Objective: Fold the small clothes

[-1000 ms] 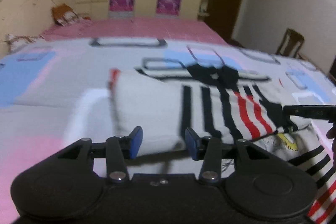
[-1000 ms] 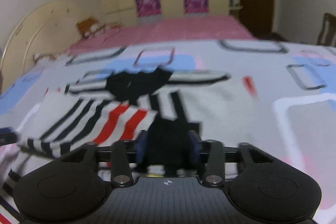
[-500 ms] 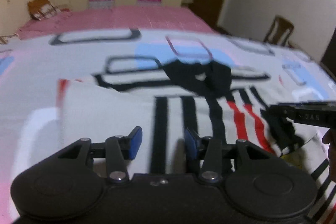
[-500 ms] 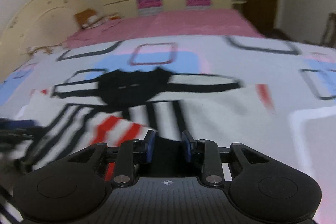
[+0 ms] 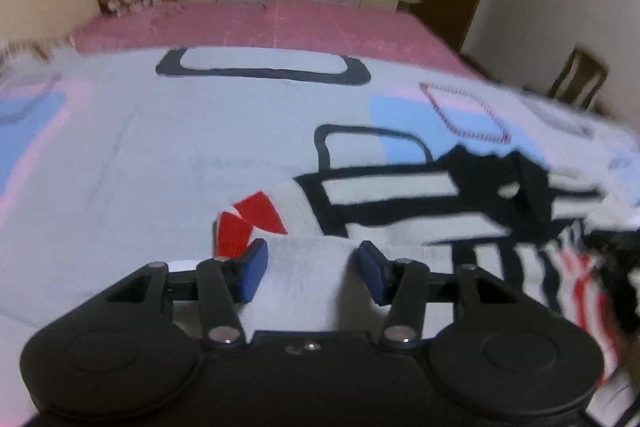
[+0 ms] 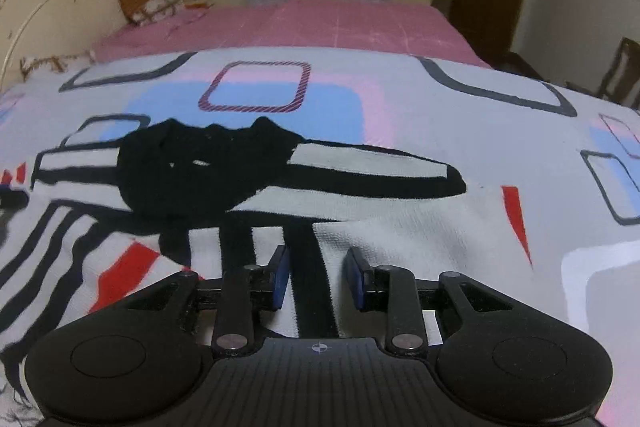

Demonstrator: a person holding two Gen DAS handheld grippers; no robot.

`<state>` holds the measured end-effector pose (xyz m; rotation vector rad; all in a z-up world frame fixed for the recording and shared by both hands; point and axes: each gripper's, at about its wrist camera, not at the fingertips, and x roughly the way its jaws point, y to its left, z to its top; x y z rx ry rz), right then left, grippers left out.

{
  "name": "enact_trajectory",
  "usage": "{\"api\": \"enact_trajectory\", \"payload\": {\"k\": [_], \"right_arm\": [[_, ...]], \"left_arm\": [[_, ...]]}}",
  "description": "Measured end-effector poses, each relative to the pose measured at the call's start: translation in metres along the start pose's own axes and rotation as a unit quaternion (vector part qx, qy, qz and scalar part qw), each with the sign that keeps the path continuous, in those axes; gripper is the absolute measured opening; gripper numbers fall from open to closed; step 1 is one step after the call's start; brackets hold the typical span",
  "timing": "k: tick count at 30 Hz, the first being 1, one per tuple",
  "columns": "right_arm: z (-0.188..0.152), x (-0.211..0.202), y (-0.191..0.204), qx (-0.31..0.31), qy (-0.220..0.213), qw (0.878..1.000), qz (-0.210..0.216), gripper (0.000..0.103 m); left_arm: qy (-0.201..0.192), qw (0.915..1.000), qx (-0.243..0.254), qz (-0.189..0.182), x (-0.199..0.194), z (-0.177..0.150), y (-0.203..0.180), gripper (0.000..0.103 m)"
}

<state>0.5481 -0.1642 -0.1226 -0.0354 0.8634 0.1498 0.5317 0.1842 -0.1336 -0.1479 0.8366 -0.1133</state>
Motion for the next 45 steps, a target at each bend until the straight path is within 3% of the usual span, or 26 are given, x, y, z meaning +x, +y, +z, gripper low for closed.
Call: {"api": "enact_trajectory", "payload": {"k": [2, 4, 6, 8, 10, 12, 14, 17, 19, 20, 24, 29, 32, 33, 37, 42, 45], "right_arm": [[0.003, -0.009, 0.005, 0.013, -0.007, 1.000, -0.002, 0.030], [0.005, -0.027, 0.016, 0.032, -0.034, 0.998, 0.039, 0.030], [0.007, -0.035, 0.043, 0.011, -0.045, 0.996, 0.077, 0.030], [0.007, -0.032, 0.064, 0.006, -0.031, 0.992, 0.118, 0.030], [0.003, -0.026, 0.085, -0.015, -0.016, 0.991, 0.130, 0.030], [-0.006, -0.017, 0.096, -0.037, 0.005, 0.992, 0.116, 0.030], [-0.011, -0.018, 0.090, -0.052, -0.004, 0.995, 0.082, 0.030], [-0.019, -0.024, 0.037, -0.012, -0.004, 1.000, -0.014, 0.030], [-0.023, -0.026, 0.007, 0.033, 0.004, 0.999, 0.025, 0.030], [-0.021, -0.028, 0.007, 0.026, 0.005, 0.999, 0.026, 0.030], [-0.019, -0.057, 0.030, -0.001, -0.036, 0.998, 0.045, 0.030], [-0.036, -0.064, 0.068, -0.045, -0.016, 0.995, 0.082, 0.030], [-0.045, -0.055, 0.074, -0.060, -0.001, 0.996, 0.072, 0.032], [-0.049, -0.056, 0.067, -0.061, -0.006, 0.996, 0.065, 0.040], [-0.059, -0.063, 0.016, -0.018, -0.008, 1.000, -0.007, 0.041], [-0.060, -0.067, -0.009, 0.019, 0.000, 1.000, 0.003, 0.041], [-0.059, -0.091, -0.005, 0.011, -0.036, 0.999, 0.006, 0.041]], "left_arm": [[-0.016, 0.9998, 0.005, 0.008, -0.015, 0.001, -0.004, 0.047], [-0.048, 0.9987, 0.011, -0.010, -0.034, -0.004, -0.017, 0.049], [-0.056, 0.9976, 0.024, -0.033, -0.043, -0.011, -0.043, 0.049], [-0.054, 0.9972, 0.034, -0.039, -0.043, -0.022, -0.067, 0.050], [-0.033, 0.9982, 0.044, -0.021, -0.035, -0.033, -0.084, 0.049], [-0.017, 0.9981, 0.060, 0.006, -0.024, -0.044, -0.089, 0.052], [-0.028, 0.9977, 0.059, 0.018, -0.029, -0.050, -0.077, 0.052], [-0.032, 0.9971, 0.051, 0.047, -0.043, -0.059, -0.049, 0.051], [-0.033, 0.9984, 0.030, 0.034, -0.044, -0.059, -0.035, 0.049], [-0.033, 0.9983, 0.028, 0.038, -0.045, -0.057, -0.037, 0.049], [-0.064, 0.9970, 0.042, 0.017, -0.070, -0.050, -0.073, 0.050], [-0.045, 0.9963, 0.072, 0.012, -0.062, -0.065, -0.121, 0.051], [-0.027, 0.9961, 0.081, 0.024, -0.053, -0.078, -0.124, 0.051], [-0.026, 0.9958, 0.081, 0.032, -0.054, -0.081, -0.119, 0.053], [-0.031, 0.9966, 0.053, 0.056, -0.069, -0.085, -0.085, 0.056], [-0.030, 0.9959, 0.051, 0.067, -0.074, -0.084, -0.083, 0.052], [-0.042, 0.9952, 0.062, 0.062, -0.084, -0.086, -0.092, 0.052]]}}
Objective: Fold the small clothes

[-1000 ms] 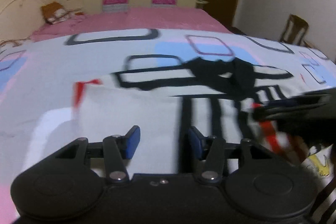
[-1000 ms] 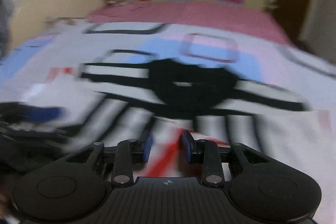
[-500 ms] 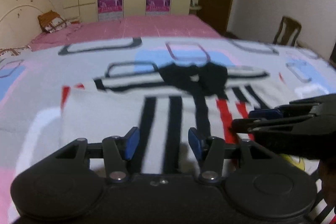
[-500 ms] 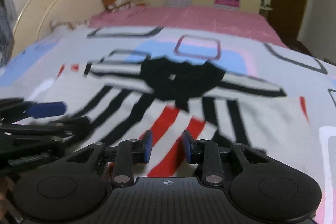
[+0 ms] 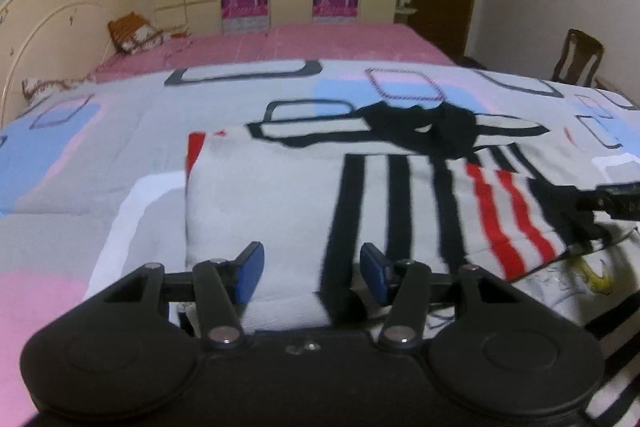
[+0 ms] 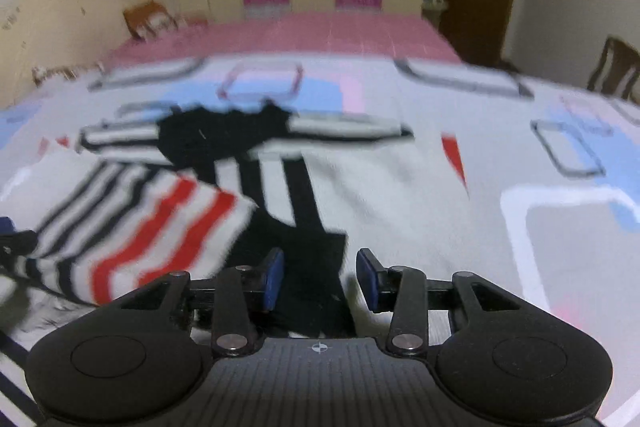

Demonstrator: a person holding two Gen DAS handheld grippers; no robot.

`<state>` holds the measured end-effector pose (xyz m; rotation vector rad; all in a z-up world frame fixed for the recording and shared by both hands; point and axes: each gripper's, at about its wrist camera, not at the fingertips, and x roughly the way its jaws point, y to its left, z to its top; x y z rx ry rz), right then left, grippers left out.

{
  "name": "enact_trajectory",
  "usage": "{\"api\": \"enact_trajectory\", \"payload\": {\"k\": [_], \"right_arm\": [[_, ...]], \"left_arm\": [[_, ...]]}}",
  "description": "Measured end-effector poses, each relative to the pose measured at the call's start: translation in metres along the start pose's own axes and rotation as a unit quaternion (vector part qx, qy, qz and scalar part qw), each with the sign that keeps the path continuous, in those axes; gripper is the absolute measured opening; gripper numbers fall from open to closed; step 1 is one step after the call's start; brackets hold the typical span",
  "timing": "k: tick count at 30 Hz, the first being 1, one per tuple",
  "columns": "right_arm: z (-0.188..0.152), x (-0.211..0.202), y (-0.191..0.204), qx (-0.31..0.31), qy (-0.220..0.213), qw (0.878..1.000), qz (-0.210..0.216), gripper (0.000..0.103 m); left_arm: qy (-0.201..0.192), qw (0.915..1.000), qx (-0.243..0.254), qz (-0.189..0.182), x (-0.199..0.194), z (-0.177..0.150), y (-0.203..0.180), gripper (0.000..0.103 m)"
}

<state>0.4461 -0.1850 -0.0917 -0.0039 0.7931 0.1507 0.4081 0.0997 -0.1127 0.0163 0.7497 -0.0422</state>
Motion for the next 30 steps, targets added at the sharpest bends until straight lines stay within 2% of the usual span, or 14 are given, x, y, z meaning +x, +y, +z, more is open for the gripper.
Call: {"api": "enact_trajectory", "payload": {"k": [1, 3, 4, 24, 28, 29, 30], "right_arm": [[-0.002, 0.001, 0.001, -0.005, 0.006, 1.000, 0.002, 0.041], [-0.010, 0.017, 0.004, -0.016, 0.046, 0.999, -0.001, 0.041], [-0.011, 0.016, 0.002, -0.014, 0.037, 0.999, 0.000, 0.041], [-0.012, 0.015, 0.007, -0.039, 0.046, 0.998, -0.008, 0.041], [-0.012, 0.016, 0.007, -0.053, 0.045, 0.998, -0.006, 0.041], [-0.011, 0.015, 0.007, -0.056, 0.044, 0.997, -0.005, 0.043], [-0.010, 0.011, 0.007, -0.058, 0.038, 0.998, -0.011, 0.059]], "left_arm": [[0.008, 1.0000, 0.005, -0.001, 0.002, -0.002, -0.002, 0.052], [0.022, 0.9997, 0.010, -0.003, 0.010, -0.009, -0.002, 0.053], [0.018, 0.9998, 0.006, -0.005, 0.010, -0.011, -0.001, 0.053], [0.020, 0.9998, 0.004, -0.009, 0.011, -0.013, -0.001, 0.054], [0.022, 0.9997, 0.010, 0.001, 0.012, -0.013, -0.006, 0.058], [0.023, 0.9997, 0.012, 0.000, 0.012, -0.012, -0.006, 0.060], [0.025, 0.9996, 0.013, -0.003, 0.010, -0.010, -0.006, 0.074]]}}
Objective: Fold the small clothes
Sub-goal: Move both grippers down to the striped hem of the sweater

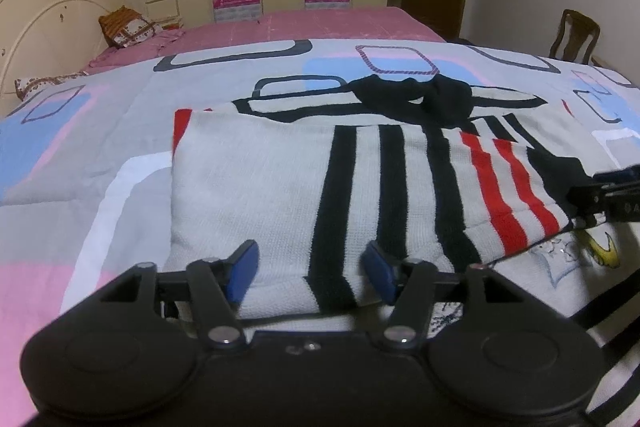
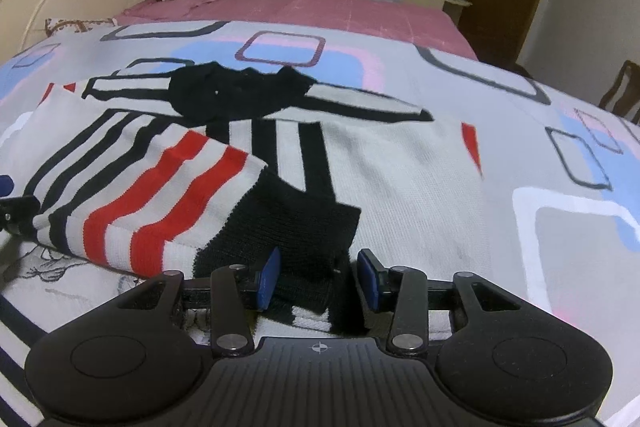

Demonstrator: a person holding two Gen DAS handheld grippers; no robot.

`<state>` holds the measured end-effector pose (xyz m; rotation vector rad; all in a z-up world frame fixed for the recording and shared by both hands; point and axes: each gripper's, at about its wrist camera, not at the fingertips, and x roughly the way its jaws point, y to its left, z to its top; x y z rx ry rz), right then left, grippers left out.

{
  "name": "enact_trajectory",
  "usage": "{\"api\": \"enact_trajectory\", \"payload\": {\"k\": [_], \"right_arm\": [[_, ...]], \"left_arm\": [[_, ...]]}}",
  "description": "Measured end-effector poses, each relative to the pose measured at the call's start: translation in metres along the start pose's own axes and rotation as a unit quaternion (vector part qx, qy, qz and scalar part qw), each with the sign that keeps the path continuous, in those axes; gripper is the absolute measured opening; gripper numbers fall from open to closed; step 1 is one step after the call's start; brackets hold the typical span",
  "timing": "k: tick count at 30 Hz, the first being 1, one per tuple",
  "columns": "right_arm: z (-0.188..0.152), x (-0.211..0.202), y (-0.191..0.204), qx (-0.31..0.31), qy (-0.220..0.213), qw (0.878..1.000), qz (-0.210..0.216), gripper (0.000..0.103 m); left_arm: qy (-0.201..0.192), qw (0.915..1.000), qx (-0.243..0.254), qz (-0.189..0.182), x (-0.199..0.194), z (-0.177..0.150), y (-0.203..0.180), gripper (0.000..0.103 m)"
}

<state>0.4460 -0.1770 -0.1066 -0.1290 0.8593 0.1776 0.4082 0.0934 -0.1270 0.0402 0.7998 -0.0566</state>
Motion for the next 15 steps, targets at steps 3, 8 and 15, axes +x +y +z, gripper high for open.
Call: {"api": "enact_trajectory", "payload": {"k": [3, 8, 15], "right_arm": [[-0.008, -0.026, -0.006, 0.003, -0.057, 0.998, -0.018, 0.089], [-0.026, -0.055, -0.028, 0.029, -0.062, 0.998, -0.002, 0.088], [-0.057, -0.100, -0.058, 0.062, -0.061, 0.996, 0.025, 0.067]], "left_arm": [[-0.015, 0.9997, 0.013, 0.016, -0.017, -0.002, -0.003, 0.102], [-0.015, 0.9993, 0.015, 0.031, -0.041, -0.014, -0.006, 0.101], [-0.013, 0.9990, 0.012, 0.042, -0.084, -0.045, -0.004, 0.091]]}}
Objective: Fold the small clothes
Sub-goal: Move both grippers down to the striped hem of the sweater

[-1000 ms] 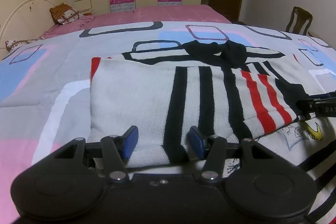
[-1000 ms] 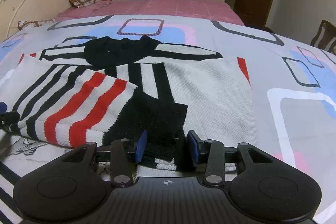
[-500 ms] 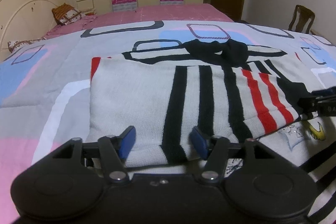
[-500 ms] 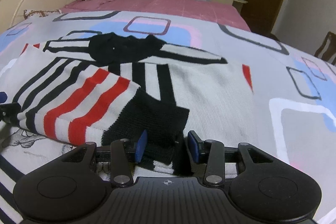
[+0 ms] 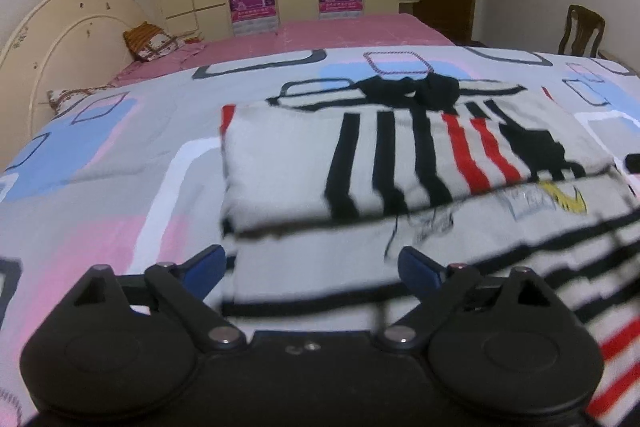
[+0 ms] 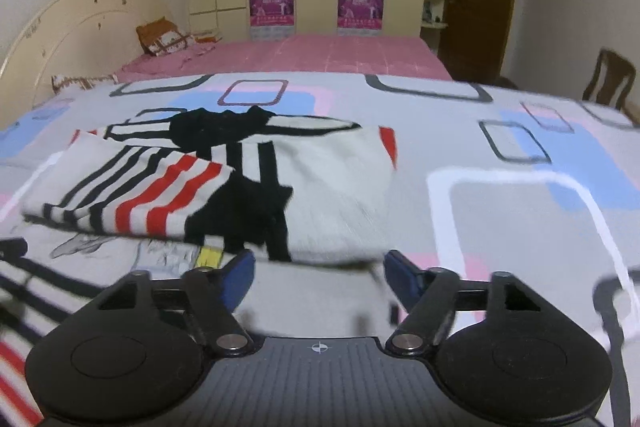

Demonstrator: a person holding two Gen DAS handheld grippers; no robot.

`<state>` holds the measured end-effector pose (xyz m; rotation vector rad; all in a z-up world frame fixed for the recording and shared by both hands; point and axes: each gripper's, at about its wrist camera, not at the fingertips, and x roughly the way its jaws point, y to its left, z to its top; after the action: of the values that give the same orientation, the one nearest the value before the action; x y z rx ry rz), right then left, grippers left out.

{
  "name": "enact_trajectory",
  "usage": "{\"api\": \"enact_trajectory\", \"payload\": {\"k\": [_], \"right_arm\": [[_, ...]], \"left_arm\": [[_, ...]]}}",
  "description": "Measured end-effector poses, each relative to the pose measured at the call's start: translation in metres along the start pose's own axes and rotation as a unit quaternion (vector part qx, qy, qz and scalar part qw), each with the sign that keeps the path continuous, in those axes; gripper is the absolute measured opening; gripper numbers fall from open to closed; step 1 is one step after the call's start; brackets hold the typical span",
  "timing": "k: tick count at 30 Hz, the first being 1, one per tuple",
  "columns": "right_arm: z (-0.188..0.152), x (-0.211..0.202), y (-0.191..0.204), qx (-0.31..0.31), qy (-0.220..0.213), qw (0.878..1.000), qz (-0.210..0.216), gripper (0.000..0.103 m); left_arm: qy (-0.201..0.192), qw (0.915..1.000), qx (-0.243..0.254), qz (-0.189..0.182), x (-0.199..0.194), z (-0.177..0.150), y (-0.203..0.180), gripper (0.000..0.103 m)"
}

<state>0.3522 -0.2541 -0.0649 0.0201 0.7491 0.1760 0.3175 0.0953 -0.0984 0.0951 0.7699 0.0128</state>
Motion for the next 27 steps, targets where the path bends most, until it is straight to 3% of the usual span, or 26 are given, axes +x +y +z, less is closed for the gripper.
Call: {"api": "enact_trajectory", "payload": {"k": [3, 14, 17, 21, 25, 27], "right_arm": [[-0.014, -0.025, -0.017, 0.028, 0.002, 1.000, 0.013, 0.059], [-0.078, -0.098, -0.028, 0.033, 0.007, 0.999, 0.040, 0.059], [-0.095, -0.110, -0.024, 0.028, 0.016, 0.999, 0.030, 0.060], [-0.116, -0.122, -0.024, 0.046, 0.030, 0.997, 0.052, 0.060], [-0.136, -0.128, -0.034, 0.102, 0.055, 0.989, 0.096, 0.059], [-0.147, -0.125, -0.043, 0.145, 0.079, 0.979, 0.122, 0.059]], "left_arm": [[0.012, 0.9999, -0.004, 0.006, -0.015, -0.018, 0.002, 0.087], [0.021, 0.9995, -0.016, 0.017, -0.078, -0.075, -0.007, 0.087], [0.025, 0.9993, -0.016, 0.023, -0.091, -0.092, -0.009, 0.087], [0.033, 0.9990, -0.027, 0.018, -0.106, -0.113, -0.006, 0.082], [0.047, 0.9954, -0.082, -0.011, -0.113, -0.136, 0.012, 0.077], [0.043, 0.9915, -0.118, -0.034, -0.117, -0.147, 0.024, 0.076]]}}
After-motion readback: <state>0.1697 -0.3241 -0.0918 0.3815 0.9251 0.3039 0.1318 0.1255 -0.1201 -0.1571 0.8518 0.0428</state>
